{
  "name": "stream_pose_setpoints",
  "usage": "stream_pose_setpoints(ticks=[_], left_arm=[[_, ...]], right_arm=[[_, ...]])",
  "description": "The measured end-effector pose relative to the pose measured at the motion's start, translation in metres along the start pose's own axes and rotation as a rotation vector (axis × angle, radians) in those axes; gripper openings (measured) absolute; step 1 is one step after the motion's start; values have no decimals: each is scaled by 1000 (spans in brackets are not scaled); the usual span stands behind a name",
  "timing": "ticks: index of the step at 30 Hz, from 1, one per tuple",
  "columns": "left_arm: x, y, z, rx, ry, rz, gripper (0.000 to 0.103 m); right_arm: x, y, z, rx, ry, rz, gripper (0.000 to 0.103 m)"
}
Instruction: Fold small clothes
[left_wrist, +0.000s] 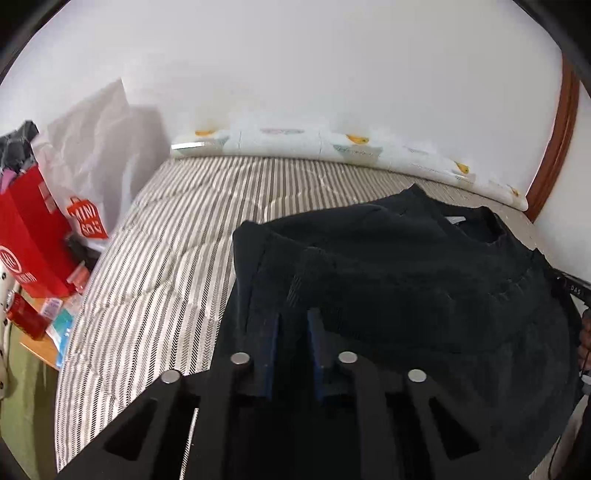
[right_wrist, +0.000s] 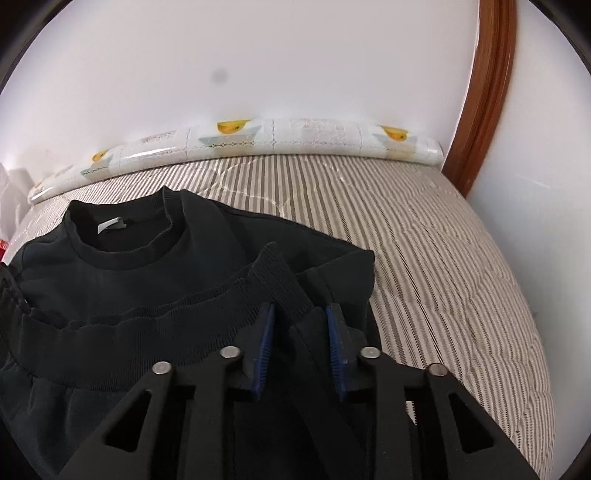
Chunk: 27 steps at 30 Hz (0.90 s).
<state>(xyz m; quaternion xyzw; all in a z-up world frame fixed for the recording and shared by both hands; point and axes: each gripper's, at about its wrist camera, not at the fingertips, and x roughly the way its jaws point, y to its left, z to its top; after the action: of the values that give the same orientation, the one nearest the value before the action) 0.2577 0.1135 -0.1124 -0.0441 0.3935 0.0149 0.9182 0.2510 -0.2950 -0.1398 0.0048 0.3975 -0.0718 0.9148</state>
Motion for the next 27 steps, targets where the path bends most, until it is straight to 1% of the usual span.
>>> stream_pose_setpoints(ticks=[2, 5, 7, 9, 10, 12, 16, 19, 22, 26, 27], left_arm=[[-10, 0, 2, -20, -55, 0, 10], [-23, 0, 13, -49, -123, -15, 10], [-25, 0, 20, -62, -153, -32, 10], [-22, -4, 28, -56, -171, -18, 10], [-16, -6, 31, -51, -165, -7, 10], [-1, -7, 35, -61, -133, 5, 10], [23, -7, 33, -72, -81, 19, 10], [34, -3, 30, -89, -42, 8, 10], [37, -1, 28, -95, -23, 1, 11], [41, -6, 26, -72, 4, 28, 14], [41, -7, 26, -68, 9, 33, 14]], right_arm=[[-9, -3, 1, 10, -37, 28, 18], [-27, -16, 6, 62, -101, 80, 16], [-43, -30, 12, 133, -163, 90, 16], [-50, -36, 17, 150, -192, 90, 16], [-50, -38, 19, 147, -200, 81, 16], [-40, -39, 24, 147, -180, 73, 16], [-5, -38, 21, 135, -88, 60, 16], [10, -37, 15, 136, -48, 49, 16], [17, -40, 12, 145, -19, 54, 18], [18, -40, 11, 134, -8, 33, 23], [18, -39, 11, 129, -7, 32, 25]])
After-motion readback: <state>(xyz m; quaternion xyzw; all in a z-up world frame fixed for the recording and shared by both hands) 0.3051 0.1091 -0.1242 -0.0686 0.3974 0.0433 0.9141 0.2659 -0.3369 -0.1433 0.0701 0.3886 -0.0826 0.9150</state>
